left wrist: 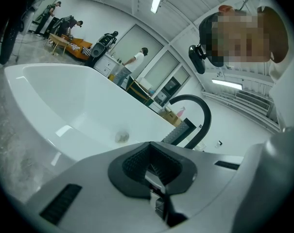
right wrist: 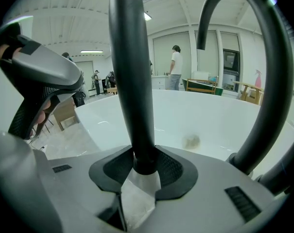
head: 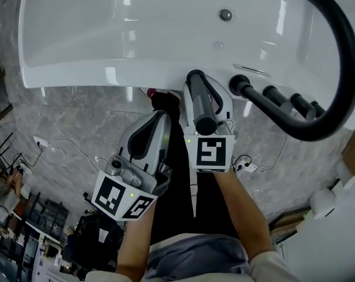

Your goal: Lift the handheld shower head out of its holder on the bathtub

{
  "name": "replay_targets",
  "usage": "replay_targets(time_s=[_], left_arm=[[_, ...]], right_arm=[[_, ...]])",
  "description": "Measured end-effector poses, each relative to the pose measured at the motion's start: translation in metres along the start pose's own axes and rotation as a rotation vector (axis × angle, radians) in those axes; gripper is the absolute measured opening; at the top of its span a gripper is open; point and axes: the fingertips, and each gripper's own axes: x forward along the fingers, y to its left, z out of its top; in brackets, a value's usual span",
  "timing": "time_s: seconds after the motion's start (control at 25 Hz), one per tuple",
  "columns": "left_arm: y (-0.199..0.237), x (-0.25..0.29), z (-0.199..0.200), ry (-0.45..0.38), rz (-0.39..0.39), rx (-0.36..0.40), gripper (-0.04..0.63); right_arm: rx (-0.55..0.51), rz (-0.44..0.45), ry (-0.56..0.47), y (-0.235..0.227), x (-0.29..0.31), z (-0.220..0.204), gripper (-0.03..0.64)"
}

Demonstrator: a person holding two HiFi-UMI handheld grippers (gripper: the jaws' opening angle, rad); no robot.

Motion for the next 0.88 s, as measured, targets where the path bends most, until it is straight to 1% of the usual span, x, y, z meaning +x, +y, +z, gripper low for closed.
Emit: replay_targets(time_s=[0.16, 0.4, 0.64, 0.88], left_arm=[[0.002, -0.001, 0.001, 0.001, -0.006, -0.002, 0.005], [0.003, 0.0, -0.003, 0.002, -0.002, -0.004, 0.006], [0.007, 0.0, -0.001, -0.002, 0.005, -0.008, 0.005], [0.011, 0.003, 0.004, -0.014, 0.01, -0.011, 0.005]], right_arm=[[0.018, 0.012, -0.014, 0.002, 0.001, 0.002, 0.147], [-0.021, 0.009, -0.012, 0.001, 0.001, 0.0, 0.147], [-0.012, -0.02, -0.027, -0.005, -0.002, 0.001, 0.146], [-0.031, -0.006, -0.021, -0.004, -0.017, 0.013, 0.146]])
